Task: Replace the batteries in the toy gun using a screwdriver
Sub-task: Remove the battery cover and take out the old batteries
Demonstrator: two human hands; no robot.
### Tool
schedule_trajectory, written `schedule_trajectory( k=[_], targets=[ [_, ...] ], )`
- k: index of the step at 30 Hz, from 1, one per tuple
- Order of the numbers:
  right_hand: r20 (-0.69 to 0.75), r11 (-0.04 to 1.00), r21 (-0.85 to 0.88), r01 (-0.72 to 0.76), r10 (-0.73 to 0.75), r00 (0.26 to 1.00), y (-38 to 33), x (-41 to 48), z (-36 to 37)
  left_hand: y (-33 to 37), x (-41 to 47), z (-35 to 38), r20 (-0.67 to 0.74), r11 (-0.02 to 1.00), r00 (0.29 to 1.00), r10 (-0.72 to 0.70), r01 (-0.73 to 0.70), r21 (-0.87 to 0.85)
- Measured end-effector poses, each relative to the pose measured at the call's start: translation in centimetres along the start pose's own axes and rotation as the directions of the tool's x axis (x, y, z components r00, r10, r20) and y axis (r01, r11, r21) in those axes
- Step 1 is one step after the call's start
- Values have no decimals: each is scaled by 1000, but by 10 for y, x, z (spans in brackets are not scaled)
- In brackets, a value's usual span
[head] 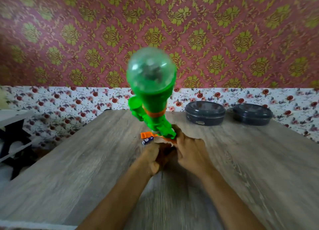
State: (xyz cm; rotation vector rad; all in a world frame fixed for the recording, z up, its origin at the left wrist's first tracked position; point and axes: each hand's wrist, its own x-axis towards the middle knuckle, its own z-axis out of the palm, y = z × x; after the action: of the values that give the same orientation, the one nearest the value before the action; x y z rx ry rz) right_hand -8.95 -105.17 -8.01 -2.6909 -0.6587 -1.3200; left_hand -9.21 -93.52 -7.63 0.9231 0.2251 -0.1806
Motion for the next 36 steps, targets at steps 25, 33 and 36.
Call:
schedule_trajectory(
  k=[25, 33, 36],
  targets=[
    [673, -94, 725, -683, 310, 672, 30, -7, 14, 4, 31, -44, 226, -225, 741, 632, -103, 969],
    [698, -107, 702, -704, 296, 652, 29, -7, 13, 15, 26, -41, 271, -157, 611, 744, -235, 959],
    [692, -109, 708, -697, 306, 654, 31, -5, 13, 26, 17, -40, 225, -96, 479, 848, -280, 955]
  ],
)
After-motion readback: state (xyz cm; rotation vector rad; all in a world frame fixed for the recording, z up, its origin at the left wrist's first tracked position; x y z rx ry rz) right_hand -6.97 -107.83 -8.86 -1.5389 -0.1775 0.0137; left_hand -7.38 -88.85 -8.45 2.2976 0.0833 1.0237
